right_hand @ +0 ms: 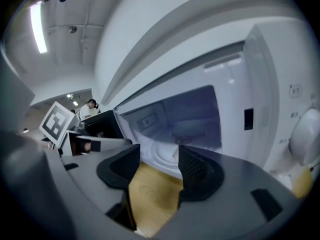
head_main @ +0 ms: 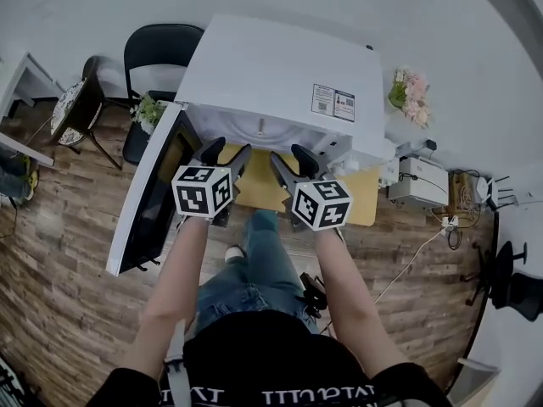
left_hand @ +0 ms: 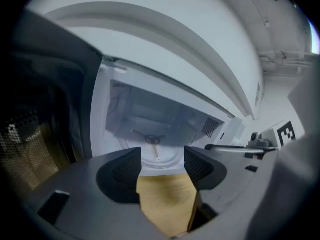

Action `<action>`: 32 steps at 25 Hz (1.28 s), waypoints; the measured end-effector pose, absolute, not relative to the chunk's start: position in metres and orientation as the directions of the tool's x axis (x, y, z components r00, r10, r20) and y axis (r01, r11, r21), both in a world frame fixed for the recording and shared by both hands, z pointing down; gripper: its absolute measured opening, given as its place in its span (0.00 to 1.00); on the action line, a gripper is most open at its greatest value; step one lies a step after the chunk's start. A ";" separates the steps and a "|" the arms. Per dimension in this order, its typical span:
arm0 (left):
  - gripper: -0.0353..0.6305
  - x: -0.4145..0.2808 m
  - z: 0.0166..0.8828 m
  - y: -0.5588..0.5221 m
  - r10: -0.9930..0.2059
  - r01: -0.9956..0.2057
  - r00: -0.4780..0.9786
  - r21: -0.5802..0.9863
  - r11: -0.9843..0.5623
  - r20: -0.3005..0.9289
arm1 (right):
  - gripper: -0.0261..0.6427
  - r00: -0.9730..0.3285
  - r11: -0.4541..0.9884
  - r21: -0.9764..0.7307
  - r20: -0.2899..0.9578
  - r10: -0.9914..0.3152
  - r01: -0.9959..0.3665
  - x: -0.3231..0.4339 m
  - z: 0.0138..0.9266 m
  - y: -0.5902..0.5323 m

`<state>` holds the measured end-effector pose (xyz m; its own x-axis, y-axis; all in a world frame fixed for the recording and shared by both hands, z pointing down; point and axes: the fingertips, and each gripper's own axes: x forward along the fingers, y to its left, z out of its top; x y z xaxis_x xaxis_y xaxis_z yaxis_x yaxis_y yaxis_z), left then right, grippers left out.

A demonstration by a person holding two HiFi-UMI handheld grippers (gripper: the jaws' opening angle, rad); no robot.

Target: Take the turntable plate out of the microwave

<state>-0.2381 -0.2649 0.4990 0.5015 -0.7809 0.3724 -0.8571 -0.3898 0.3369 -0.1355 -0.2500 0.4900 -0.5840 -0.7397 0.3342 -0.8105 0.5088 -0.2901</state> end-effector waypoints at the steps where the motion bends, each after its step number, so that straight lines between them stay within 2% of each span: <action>1: 0.46 -0.238 0.506 -0.270 -0.776 -0.856 0.501 0.353 -0.379 0.384 | 0.41 -0.584 0.490 -0.327 0.331 -0.742 -0.808 -0.134 0.494 -0.255; 9: 0.46 -0.232 0.555 -0.297 -0.740 -0.788 0.529 0.563 -0.248 0.415 | 0.38 -0.573 0.393 -0.483 0.311 -0.758 -0.782 -0.129 0.508 -0.272; 16: 0.46 -0.231 0.570 -0.315 -0.771 -0.574 0.533 0.819 -0.027 0.348 | 0.38 -0.580 0.392 -0.492 0.318 -0.750 -0.777 -0.129 0.513 -0.272; 24: 0.46 -0.238 0.572 -0.330 -0.827 -0.399 0.460 0.907 0.133 0.323 | 0.36 -0.606 0.429 -0.477 0.320 -0.728 -0.767 -0.136 0.512 -0.274; 27: 0.36 -0.241 0.579 -0.330 -0.839 -0.360 0.431 0.916 0.177 0.331 | 0.36 -0.608 0.415 -0.498 0.326 -0.724 -0.761 -0.135 0.517 -0.275; 31: 0.12 -0.248 0.594 -0.326 -0.852 -0.333 0.372 0.910 0.247 0.368 | 0.36 -0.608 0.391 -0.531 0.329 -0.723 -0.752 -0.134 0.524 -0.276; 32: 0.10 -0.249 0.596 -0.326 -0.855 -0.327 0.364 0.910 0.254 0.369 | 0.35 -0.608 0.383 -0.542 0.329 -0.723 -0.748 -0.133 0.526 -0.276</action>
